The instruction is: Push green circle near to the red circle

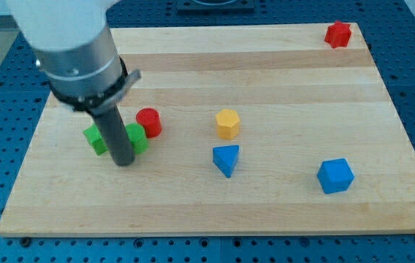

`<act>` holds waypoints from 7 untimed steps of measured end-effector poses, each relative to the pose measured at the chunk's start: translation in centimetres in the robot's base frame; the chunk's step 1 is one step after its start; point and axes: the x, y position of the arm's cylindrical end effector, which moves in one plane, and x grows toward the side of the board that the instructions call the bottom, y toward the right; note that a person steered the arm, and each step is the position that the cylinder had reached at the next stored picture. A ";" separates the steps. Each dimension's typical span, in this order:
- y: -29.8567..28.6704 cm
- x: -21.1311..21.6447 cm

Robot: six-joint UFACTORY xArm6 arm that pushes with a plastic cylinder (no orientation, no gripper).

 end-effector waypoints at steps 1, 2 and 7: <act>-1.2 -4.0; -1.4 -5.8; -4.1 -3.7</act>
